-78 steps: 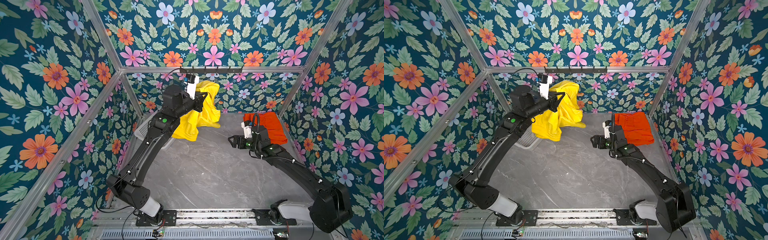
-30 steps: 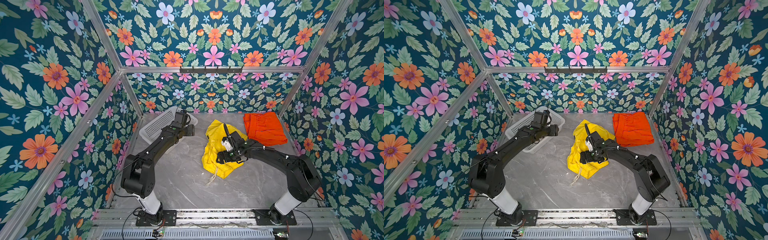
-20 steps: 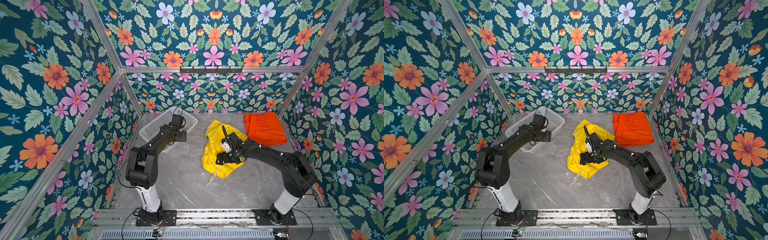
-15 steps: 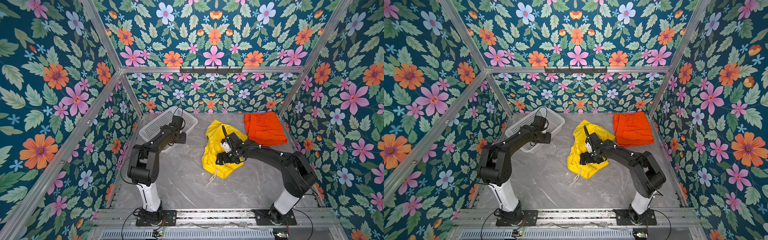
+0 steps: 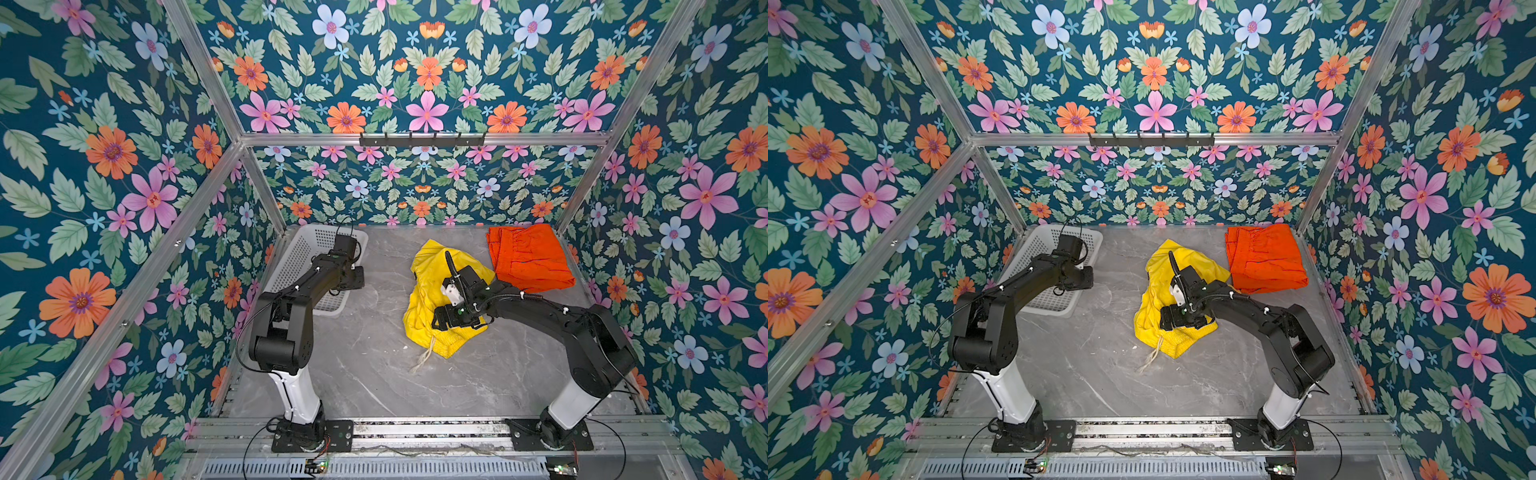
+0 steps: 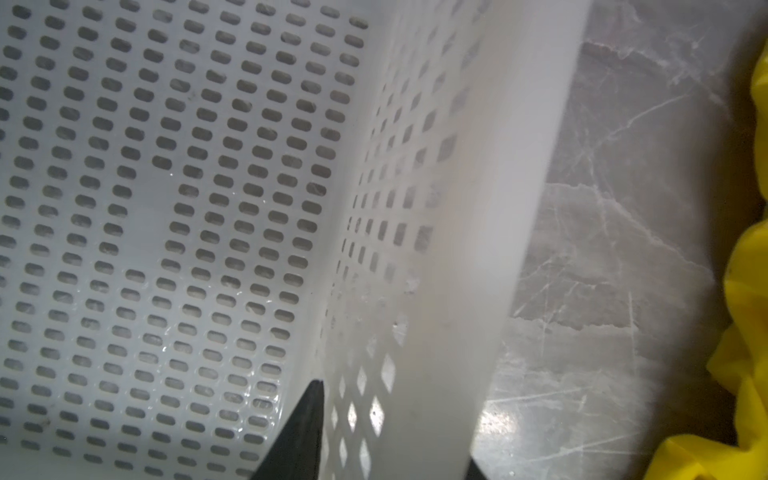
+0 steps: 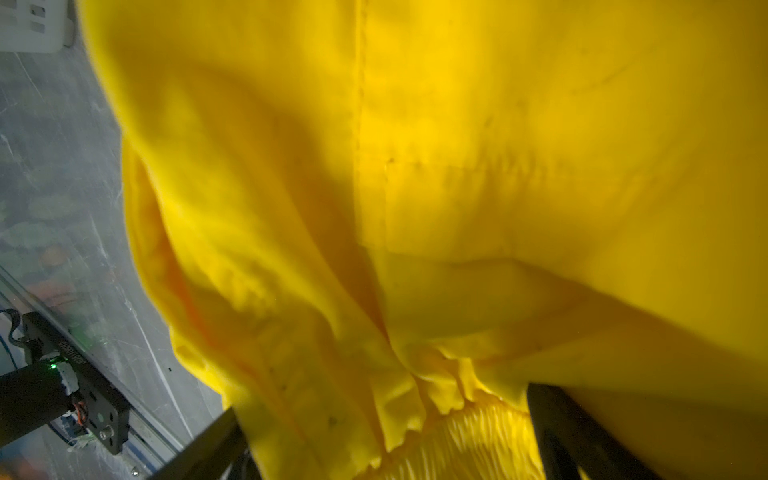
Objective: Fold and stack the shorts
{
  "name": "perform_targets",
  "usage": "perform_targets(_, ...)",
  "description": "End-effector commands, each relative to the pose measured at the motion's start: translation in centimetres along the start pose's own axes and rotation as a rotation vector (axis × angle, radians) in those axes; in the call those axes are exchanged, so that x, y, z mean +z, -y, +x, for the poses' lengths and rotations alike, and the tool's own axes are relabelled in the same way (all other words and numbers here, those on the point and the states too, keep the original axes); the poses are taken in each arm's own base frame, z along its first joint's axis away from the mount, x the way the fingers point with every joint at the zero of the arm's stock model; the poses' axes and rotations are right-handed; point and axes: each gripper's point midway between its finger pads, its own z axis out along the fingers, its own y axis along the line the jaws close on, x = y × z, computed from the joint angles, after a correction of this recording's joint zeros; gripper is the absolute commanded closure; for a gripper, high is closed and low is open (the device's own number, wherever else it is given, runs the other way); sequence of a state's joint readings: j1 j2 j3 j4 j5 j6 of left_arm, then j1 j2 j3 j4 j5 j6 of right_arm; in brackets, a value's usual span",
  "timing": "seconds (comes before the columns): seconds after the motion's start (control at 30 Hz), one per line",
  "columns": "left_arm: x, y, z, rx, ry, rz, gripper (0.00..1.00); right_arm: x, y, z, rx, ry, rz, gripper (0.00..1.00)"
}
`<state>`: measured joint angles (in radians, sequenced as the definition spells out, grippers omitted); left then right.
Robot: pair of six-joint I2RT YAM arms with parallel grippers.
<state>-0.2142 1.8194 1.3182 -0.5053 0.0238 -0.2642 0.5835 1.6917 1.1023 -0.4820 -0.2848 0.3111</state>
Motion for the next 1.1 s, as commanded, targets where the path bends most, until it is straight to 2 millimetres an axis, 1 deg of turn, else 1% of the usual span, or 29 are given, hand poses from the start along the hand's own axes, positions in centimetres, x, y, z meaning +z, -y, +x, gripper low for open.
perform_targets(0.0,-0.3,-0.4,-1.5,-0.025,0.038,-0.012,0.6,-0.1,-0.3,-0.3,-0.007,0.01,-0.011,0.09)
perform_targets(0.07,-0.7,-0.3,-2.3,-0.033,0.054,-0.003,0.57,-0.1,-0.4,-0.3,-0.003,0.008,-0.014,0.09)
perform_targets(0.1,-1.0,-0.1,-2.7,-0.033,0.065,0.005,0.54,-0.1,-0.4,-0.4,-0.001,0.008,-0.015,0.09)
perform_targets(0.17,-2.1,0.4,-3.5,-0.037,0.093,0.027,0.39,0.0,-0.3,-0.3,0.006,0.001,-0.01,0.1)
perform_targets(0.2,-2.9,0.6,-4.0,-0.039,0.114,0.035,0.36,0.0,-0.2,-0.3,0.01,-0.003,-0.005,0.13)
perform_targets(0.27,-4.8,0.9,-4.9,-0.038,0.164,0.045,0.33,0.1,-0.1,-0.2,0.016,-0.011,0.001,0.2)
perform_targets(0.33,-7.0,1.3,-5.7,-0.029,0.221,0.055,0.32,0.1,0.0,-0.1,0.019,-0.017,0.009,0.31)
perform_targets(0.43,-9.8,2.3,-6.1,0.003,0.301,0.077,0.32,-0.4,-0.4,-0.4,0.01,-0.006,-0.005,0.47)
perform_targets(0.53,-12.0,3.6,-6.1,0.042,0.38,0.12,0.32,-1.7,-1.6,-1.3,-0.006,0.027,-0.046,0.68)
perform_targets(0.57,-12.6,4.0,-5.9,0.052,0.4,0.147,0.33,-2.7,-2.4,-1.7,-0.017,0.054,-0.071,0.73)
perform_targets(0.63,-13.6,5.5,-5.4,0.098,0.451,0.235,0.34,-4.3,-3.6,-2.6,-0.03,0.102,-0.112,0.83)
perform_targets(0.73,-14.9,8.1,-3.9,0.2,0.508,0.383,0.36,-6.6,-5.2,-3.9,-0.047,0.173,-0.17,0.93)
perform_targets(0.77,-15.3,9.0,-3.3,0.234,0.517,0.426,0.35,-7.6,-5.9,-4.4,-0.052,0.206,-0.192,0.95)
perform_targets(0.83,-15.6,10.7,-1.8,0.305,0.514,0.506,0.35,-9.6,-7.2,-5.4,-0.071,0.262,-0.234,0.97)
perform_targets(0.93,-15.8,13.8,1.1,0.434,0.491,0.605,0.35,-13.6,-9.3,-7.2,-0.109,0.363,-0.292,0.98)
perform_targets(1.0,-15.8,16.2,3.3,0.526,0.478,0.667,0.34,-16.3,-10.7,-8.3,-0.141,0.431,-0.32,0.98)
perform_targets(1.07,-15.7,18.3,5.3,0.596,0.461,0.73,0.33,-18.3,-11.6,-9.2,-0.16,0.477,-0.334,0.98)
